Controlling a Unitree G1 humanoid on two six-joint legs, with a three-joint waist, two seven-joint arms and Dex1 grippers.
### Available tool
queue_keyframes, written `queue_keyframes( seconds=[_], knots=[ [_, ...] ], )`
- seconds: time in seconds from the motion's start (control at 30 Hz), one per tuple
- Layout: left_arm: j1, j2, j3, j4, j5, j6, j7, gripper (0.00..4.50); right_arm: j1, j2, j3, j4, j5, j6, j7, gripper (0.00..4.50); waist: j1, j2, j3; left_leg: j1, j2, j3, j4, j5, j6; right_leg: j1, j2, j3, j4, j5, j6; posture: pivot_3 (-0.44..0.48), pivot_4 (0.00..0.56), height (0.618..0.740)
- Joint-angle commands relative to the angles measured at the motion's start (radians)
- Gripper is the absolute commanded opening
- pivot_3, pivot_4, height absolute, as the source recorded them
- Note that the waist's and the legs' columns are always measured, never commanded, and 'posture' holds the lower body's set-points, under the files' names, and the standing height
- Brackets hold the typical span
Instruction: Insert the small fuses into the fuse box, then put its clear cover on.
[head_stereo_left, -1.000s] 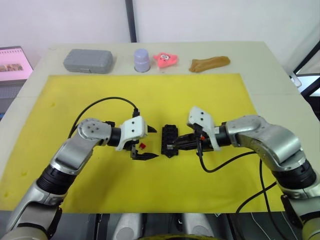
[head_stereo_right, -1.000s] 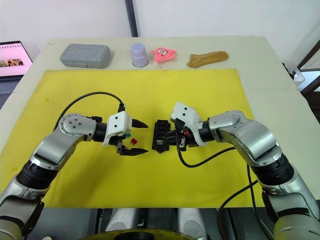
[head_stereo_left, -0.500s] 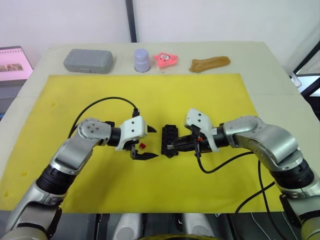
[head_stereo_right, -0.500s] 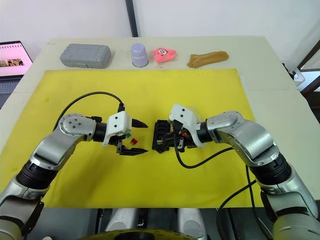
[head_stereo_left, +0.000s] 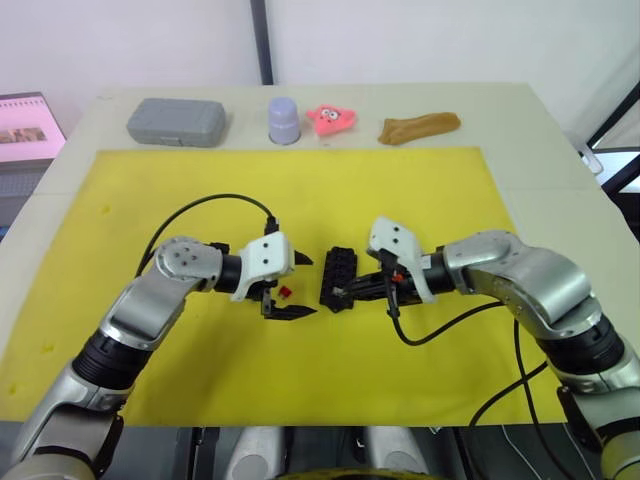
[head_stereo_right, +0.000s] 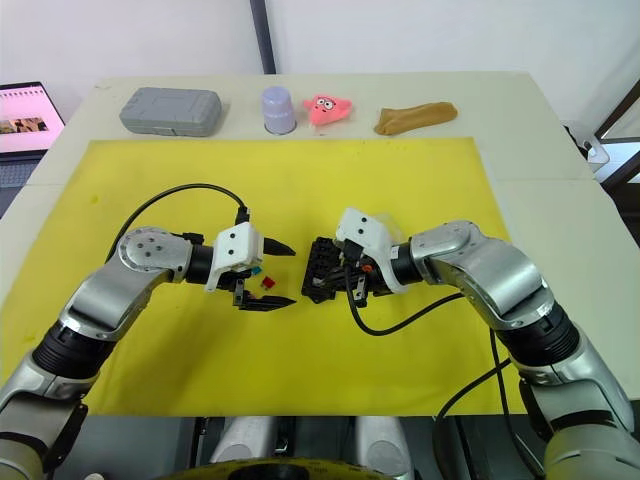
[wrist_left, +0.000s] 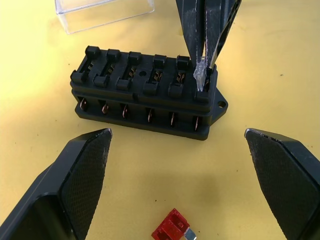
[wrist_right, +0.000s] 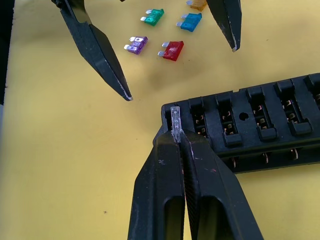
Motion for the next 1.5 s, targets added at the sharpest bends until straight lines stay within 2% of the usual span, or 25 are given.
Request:
queue_keyframes(
  seconds=[0.03,0.6,1.5],
  knots=[
    [0.0,0.009,0.029,-0.031,-0.011,-0.003,0.003,4.5,-0.019,-0.017,0.001,-0.063,-0.008,-0.016,0.0,0.04,0.0,0.0,0.0,0.0,0.0,0.0,0.0,0.0,0.0,0.0,0.0,0.0,0.0,0.0,0.0,0.0,0.15,0.74],
    [0.0,0.004,0.028,-0.034,-0.012,0.0,0.011,4.5,-0.091,-0.07,0.124,-0.119,-0.118,-0.012,-0.027,0.04,-0.001,0.0,0.0,0.0,0.0,0.0,0.0,0.0,0.0,0.0,0.0,0.0,0.0,0.0,0.0,0.0,0.15,0.74],
    [0.004,0.007,0.028,-0.039,-0.015,0.001,0.015,4.5,-0.119,-0.075,0.121,-0.168,-0.092,0.053,-0.011,0.04,0.0,0.0,0.0,0.0,0.0,0.0,0.0,0.0,0.0,0.0,0.0,0.0,0.0,0.0,0.0,0.0,0.15,0.74]
  ],
)
